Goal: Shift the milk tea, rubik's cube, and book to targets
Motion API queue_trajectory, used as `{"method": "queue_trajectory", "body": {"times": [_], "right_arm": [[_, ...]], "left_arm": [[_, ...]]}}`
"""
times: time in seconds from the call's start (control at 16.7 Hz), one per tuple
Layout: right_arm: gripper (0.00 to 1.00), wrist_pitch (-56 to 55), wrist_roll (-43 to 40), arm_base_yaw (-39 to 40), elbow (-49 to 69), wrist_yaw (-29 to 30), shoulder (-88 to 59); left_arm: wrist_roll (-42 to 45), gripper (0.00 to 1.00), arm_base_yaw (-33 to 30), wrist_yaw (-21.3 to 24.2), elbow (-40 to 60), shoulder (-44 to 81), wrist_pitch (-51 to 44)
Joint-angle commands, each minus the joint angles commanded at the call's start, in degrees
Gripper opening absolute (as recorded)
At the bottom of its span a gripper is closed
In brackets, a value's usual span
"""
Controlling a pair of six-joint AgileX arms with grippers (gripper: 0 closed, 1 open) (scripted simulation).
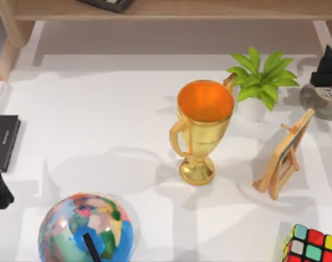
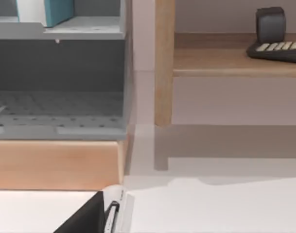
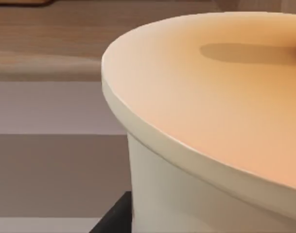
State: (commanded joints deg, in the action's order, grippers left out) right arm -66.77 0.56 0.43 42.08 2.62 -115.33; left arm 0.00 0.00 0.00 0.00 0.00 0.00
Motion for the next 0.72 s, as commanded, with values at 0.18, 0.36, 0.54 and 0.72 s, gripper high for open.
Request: {"method": "queue_trajectory", "body": {"times": [0.18,0.36,0.54,0.72], "right_arm": [[0.00,0.00,0.00,0.00,0.00,0.00,0.00],[0.23,0.00,0.00,0.00,0.00,0.00,0.00],[0.45,0.00,0.00,0.00,0.00,0.00,0.00],[0.68,0.00,0.00,0.00,0.00,0.00,0.00]], "left_arm": [[0.00,1.00,0.00,0.00,0.00,0.00,0.00],[0.00,1.00,0.00,0.00,0.00,0.00,0.00],[0.00,1.00,0.00,0.00,0.00,0.00,0.00],[0.00,1.00,0.00,0.00,0.00,0.00,0.00]]}}
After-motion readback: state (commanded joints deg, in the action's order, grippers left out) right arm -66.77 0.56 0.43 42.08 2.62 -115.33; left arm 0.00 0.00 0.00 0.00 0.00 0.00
